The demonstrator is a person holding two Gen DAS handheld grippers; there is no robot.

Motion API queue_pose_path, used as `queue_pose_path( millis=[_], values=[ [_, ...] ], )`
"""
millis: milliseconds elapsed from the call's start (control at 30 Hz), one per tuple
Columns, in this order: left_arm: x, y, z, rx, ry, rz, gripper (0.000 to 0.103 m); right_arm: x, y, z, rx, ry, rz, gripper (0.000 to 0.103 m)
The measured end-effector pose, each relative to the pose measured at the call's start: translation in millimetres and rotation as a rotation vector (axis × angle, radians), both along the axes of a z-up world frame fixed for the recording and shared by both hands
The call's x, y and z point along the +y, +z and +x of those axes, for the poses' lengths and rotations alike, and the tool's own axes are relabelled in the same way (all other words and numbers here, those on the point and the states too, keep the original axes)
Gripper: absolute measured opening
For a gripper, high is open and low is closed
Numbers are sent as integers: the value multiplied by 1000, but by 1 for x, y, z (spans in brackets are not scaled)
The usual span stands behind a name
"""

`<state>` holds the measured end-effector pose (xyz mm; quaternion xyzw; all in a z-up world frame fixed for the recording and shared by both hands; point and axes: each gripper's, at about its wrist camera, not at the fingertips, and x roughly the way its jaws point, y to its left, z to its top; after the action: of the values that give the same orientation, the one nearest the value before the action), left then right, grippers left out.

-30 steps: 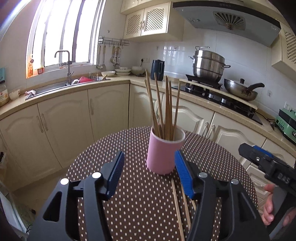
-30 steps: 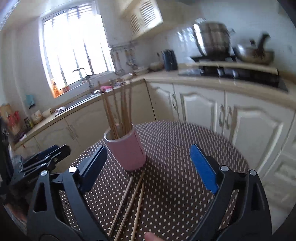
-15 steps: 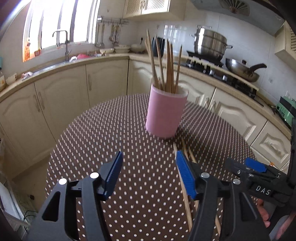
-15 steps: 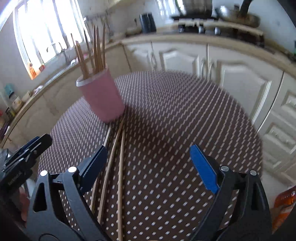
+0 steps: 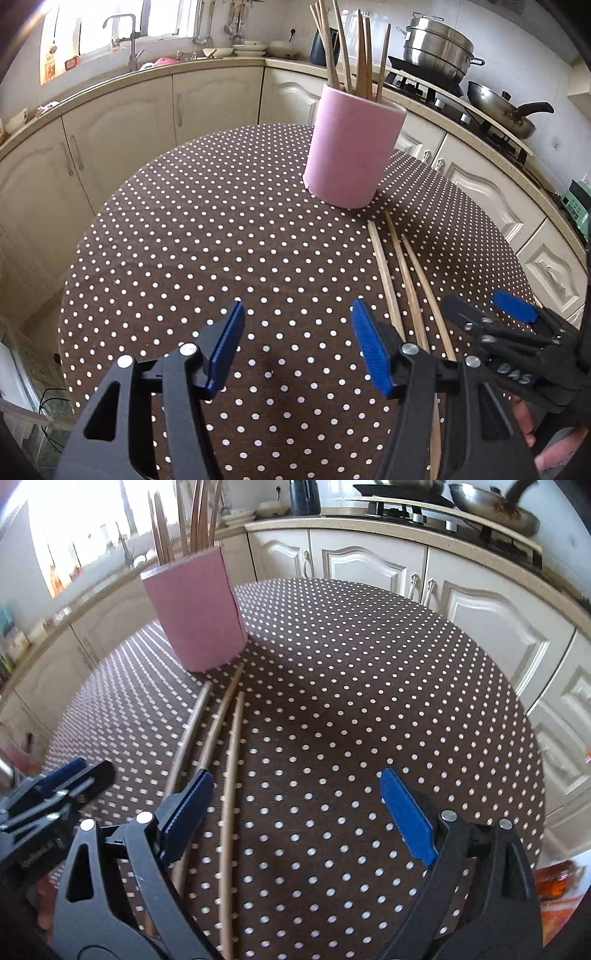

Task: Organize utensils
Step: 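Close the right tool on a loose chopstick while the left tool closes on another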

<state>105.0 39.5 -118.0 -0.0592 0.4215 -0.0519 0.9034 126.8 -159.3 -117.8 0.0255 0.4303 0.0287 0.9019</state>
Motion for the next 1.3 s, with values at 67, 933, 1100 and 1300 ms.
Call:
queue_pose_path(
  millis=[67, 933, 1100, 1300],
  values=[
    [-1, -1, 0, 2, -7, -3, 60, 5, -4, 4, 22, 14, -16, 90],
    [-71, 6, 48, 45, -71, 117, 61, -34, -3, 8, 5, 59, 248, 6],
    [-85, -6, 65, 99, -62, 171, 61, -40, -4, 8, 8, 60, 292, 6],
    [-96, -8, 68, 46, -46, 178, 49, -43, -5, 7, 10, 60, 322, 6]
  ],
)
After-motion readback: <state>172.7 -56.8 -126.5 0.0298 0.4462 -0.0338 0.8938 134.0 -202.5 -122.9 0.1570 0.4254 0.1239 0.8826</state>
